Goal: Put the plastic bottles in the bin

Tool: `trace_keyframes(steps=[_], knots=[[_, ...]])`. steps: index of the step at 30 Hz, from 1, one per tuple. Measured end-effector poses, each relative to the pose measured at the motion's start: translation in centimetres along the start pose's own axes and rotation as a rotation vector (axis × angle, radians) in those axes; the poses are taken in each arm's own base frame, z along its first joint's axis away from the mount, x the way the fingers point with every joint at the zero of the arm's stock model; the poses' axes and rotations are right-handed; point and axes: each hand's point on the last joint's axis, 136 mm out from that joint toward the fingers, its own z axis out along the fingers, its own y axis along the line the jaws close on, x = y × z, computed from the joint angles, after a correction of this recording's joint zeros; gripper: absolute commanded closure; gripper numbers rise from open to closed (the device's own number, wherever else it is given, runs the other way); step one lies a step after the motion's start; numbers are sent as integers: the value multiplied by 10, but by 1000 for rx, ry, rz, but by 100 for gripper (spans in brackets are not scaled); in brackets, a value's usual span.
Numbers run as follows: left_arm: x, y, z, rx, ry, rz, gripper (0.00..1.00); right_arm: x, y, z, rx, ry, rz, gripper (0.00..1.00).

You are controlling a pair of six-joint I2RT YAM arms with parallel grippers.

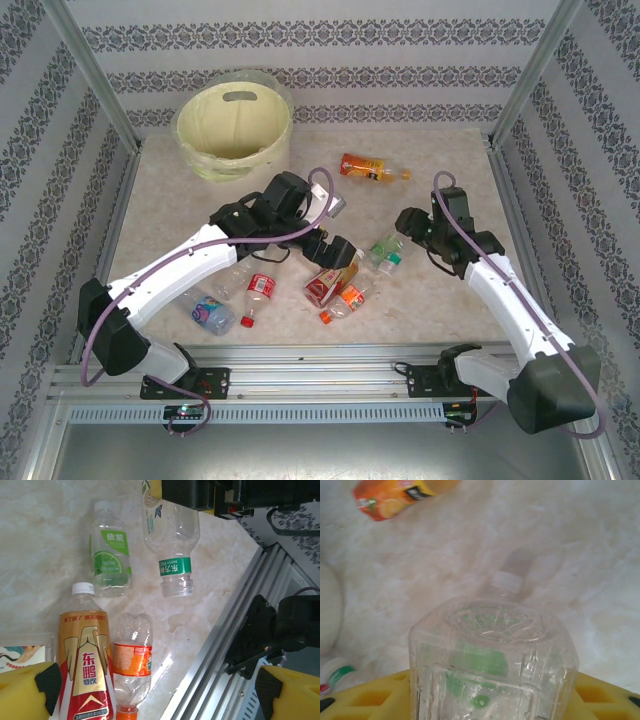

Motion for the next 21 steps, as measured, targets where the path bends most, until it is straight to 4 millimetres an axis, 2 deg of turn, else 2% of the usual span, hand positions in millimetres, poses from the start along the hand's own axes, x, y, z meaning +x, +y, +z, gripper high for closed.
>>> trace_keyframes(steps=[2,7,15,21], knots=[[-3,-2,0,26,-13,-5,0,-2,24,-9,-70,-11,-30,43],[-3,-4,3,68,-21,-28,0,-1,68,-24,-199,-23,-55,45],[-7,-2,4,102,-45,-57,0,2,111,-38,-345,-22,-17,46],[-13,-3,4,121,-81,-63,0,3,147,-58,-455,-28,-27,46]])
